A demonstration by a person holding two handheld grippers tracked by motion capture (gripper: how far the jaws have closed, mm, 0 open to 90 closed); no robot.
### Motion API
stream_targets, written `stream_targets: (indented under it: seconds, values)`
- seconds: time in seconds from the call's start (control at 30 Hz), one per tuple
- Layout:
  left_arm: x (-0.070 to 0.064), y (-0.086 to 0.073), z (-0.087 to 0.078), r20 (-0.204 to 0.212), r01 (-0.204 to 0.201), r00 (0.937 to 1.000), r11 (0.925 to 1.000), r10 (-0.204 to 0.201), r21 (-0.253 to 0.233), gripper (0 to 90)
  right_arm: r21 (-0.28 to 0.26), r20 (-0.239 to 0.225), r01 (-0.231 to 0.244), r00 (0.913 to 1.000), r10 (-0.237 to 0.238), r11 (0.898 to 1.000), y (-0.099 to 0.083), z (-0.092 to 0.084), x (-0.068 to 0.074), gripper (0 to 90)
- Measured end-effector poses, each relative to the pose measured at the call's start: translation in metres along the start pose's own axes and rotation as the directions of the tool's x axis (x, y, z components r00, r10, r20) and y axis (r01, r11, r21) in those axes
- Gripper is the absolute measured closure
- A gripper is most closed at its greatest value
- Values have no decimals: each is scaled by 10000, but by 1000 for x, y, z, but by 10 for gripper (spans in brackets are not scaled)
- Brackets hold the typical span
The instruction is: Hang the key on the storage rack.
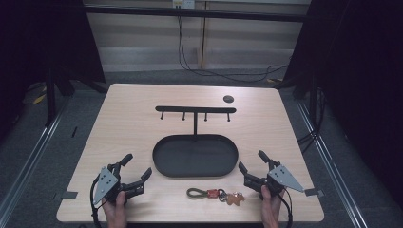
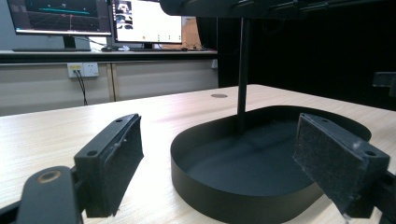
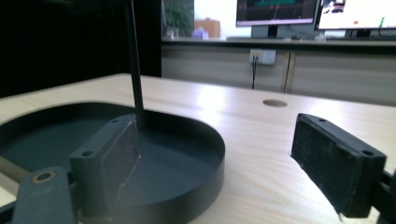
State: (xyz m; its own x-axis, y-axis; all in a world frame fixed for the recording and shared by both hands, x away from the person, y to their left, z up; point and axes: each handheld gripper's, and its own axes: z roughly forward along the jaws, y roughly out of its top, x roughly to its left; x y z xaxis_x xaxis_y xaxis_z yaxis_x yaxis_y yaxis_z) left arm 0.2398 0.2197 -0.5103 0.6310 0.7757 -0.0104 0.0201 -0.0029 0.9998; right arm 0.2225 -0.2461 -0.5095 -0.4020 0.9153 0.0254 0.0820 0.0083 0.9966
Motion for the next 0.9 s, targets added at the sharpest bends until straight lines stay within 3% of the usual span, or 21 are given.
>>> stream_targets:
  seconds: [0.07,0.2,0.3,0.37,0.43,0.6,0.77,0.8,0.9]
  values:
    - [0,0,0,8,-32,10000,10000,32,4,154,126,-76,58,10000,-57,9999,0,1,0,141]
    - [0,0,0,14,-35,10000,10000,35,1,154,593,-292,-310,9990,328,9978,2,1,-2,138]
    - [0,0,0,16,-56,10000,10000,56,3,155,577,-316,-423,9985,441,9974,2,1,-3,137]
    - [0,0,0,18,-31,10000,10000,31,1,155,566,-569,-367,9976,399,9977,2,1,-2,138]
    - [0,0,0,14,-23,10000,10000,23,-4,155,641,-560,-263,9980,299,9976,2,1,-1,153]
    - [0,0,0,-46,60,10000,10000,-60,18,155,1165,-743,-530,9953,619,9918,4,5,-1,218]
    - [0,0,0,21,-32,10000,10000,32,11,155,1432,-1111,-299,9927,461,9892,8,6,3,256]
    - [0,0,0,22,-29,10000,10000,29,9,155,1566,-1302,38,9913,168,9877,11,5,4,257]
    - [0,0,0,6,-13,10000,10000,13,-5,155,1786,-1455,295,9894,-33,9835,12,6,5,280]
